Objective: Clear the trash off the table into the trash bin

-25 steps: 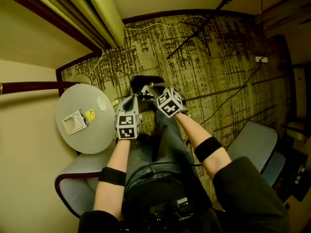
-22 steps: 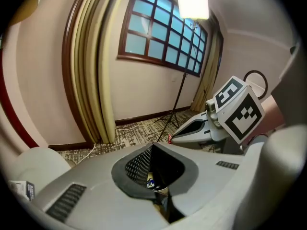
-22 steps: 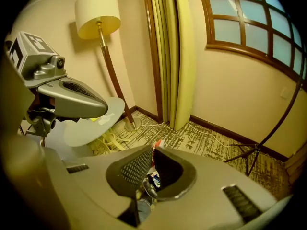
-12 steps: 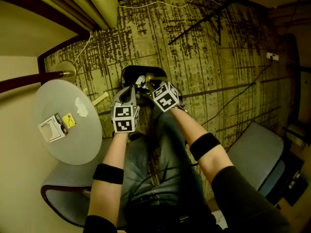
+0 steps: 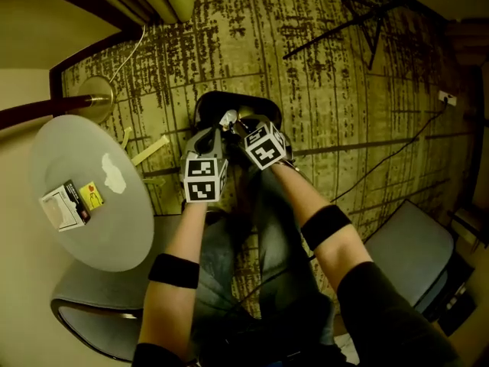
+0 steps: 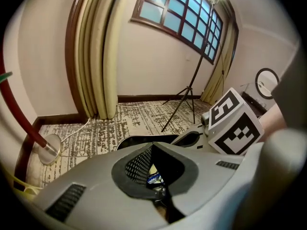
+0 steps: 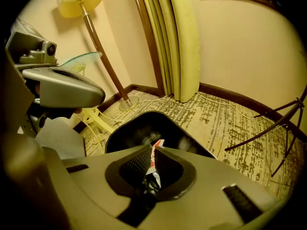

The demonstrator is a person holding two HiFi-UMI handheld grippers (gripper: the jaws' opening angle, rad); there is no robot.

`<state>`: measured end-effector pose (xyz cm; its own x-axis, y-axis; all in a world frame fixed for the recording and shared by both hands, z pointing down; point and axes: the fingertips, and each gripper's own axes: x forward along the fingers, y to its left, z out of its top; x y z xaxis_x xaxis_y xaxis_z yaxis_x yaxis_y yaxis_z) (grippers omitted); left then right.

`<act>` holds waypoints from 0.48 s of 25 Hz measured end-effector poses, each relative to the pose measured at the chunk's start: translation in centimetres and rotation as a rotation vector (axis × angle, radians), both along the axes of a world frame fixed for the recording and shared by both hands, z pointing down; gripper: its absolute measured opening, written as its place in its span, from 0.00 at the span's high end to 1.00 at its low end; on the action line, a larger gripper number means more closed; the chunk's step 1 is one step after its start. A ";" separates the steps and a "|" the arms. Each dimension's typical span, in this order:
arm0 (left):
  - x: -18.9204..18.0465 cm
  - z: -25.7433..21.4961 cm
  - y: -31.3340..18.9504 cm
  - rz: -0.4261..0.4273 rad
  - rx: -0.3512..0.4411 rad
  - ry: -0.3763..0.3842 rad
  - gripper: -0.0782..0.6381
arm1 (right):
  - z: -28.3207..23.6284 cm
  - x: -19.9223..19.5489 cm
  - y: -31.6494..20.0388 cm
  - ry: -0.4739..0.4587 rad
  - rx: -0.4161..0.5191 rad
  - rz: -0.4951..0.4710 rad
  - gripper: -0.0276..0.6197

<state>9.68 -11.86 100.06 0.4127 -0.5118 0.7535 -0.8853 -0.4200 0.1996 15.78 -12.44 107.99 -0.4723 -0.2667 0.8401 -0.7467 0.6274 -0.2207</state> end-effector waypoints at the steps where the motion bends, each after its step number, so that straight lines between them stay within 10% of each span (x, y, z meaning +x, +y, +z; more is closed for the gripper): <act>1: -0.2 0.6 0.0 -0.005 -0.004 -0.001 0.89 | 0.6 -0.2 -0.1 0.000 -0.002 0.000 0.88; 12: -0.8 2.7 0.4 -0.025 -0.049 0.039 0.89 | 4.4 -1.1 0.0 0.044 0.000 -0.003 0.77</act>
<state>8.88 -11.50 102.74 0.4297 -0.4854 0.7614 -0.8866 -0.3867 0.2539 14.67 -12.48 112.39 -0.4354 -0.2653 0.8602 -0.7542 0.6293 -0.1877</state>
